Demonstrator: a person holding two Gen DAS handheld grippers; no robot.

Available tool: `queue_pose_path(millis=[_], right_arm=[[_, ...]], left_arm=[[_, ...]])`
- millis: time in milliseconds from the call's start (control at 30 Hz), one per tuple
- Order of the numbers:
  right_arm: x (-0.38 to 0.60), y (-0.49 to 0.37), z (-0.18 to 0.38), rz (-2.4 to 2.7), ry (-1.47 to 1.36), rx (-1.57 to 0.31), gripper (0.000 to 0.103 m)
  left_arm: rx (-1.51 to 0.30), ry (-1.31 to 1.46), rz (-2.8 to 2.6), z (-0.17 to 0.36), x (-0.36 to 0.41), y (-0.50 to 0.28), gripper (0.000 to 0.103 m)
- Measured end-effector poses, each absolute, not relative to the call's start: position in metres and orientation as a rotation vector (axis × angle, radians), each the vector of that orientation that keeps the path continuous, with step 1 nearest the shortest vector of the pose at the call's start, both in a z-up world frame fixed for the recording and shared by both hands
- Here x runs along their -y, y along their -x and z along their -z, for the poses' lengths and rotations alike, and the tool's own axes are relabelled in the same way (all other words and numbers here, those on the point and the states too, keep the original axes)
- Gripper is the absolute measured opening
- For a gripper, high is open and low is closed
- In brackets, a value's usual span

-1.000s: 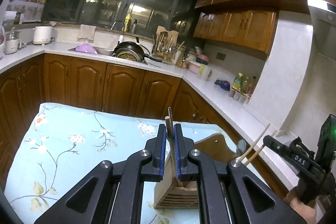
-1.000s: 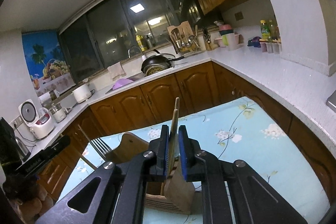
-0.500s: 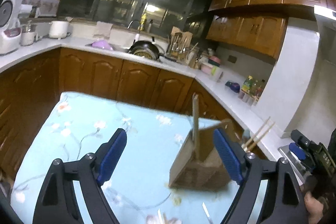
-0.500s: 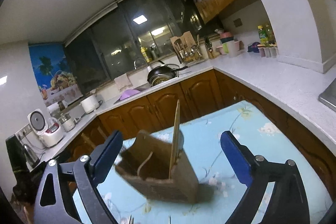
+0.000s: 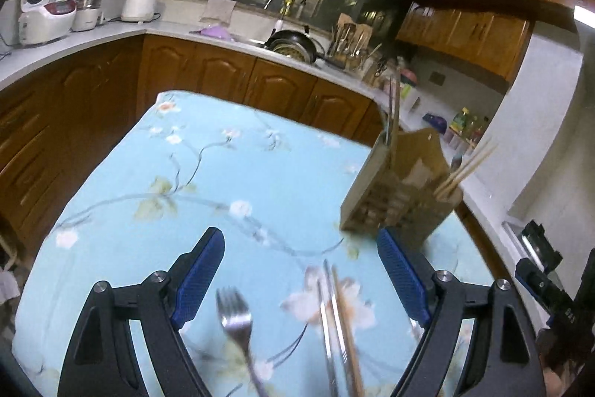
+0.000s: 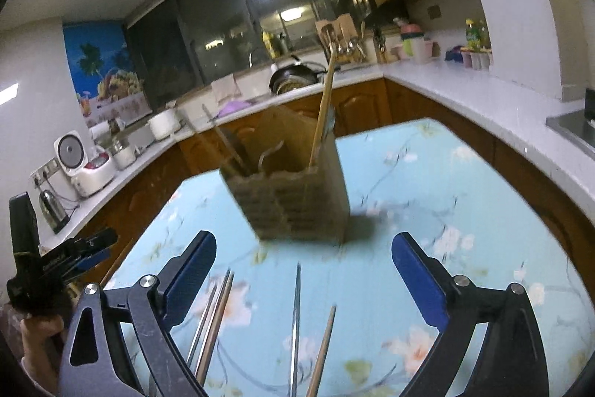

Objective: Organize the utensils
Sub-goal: 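Move both open tools back down to the remaining utensils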

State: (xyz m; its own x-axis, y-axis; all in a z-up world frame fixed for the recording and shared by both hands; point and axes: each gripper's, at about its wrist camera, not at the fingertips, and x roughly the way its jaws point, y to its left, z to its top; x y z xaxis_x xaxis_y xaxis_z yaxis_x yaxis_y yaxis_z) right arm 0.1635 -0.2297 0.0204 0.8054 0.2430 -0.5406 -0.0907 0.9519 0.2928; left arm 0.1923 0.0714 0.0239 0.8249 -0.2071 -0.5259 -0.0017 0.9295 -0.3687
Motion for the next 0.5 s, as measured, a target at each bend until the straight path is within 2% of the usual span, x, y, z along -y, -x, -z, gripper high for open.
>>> queue_pose_path(millis=[500], right_arm=[[0.205, -0.131, 0.005, -0.205, -0.225, -0.669, 0.097]], left_arm=[[-0.713, 0.331, 0.091, -0.010, -0.061, -0.143, 0.084]])
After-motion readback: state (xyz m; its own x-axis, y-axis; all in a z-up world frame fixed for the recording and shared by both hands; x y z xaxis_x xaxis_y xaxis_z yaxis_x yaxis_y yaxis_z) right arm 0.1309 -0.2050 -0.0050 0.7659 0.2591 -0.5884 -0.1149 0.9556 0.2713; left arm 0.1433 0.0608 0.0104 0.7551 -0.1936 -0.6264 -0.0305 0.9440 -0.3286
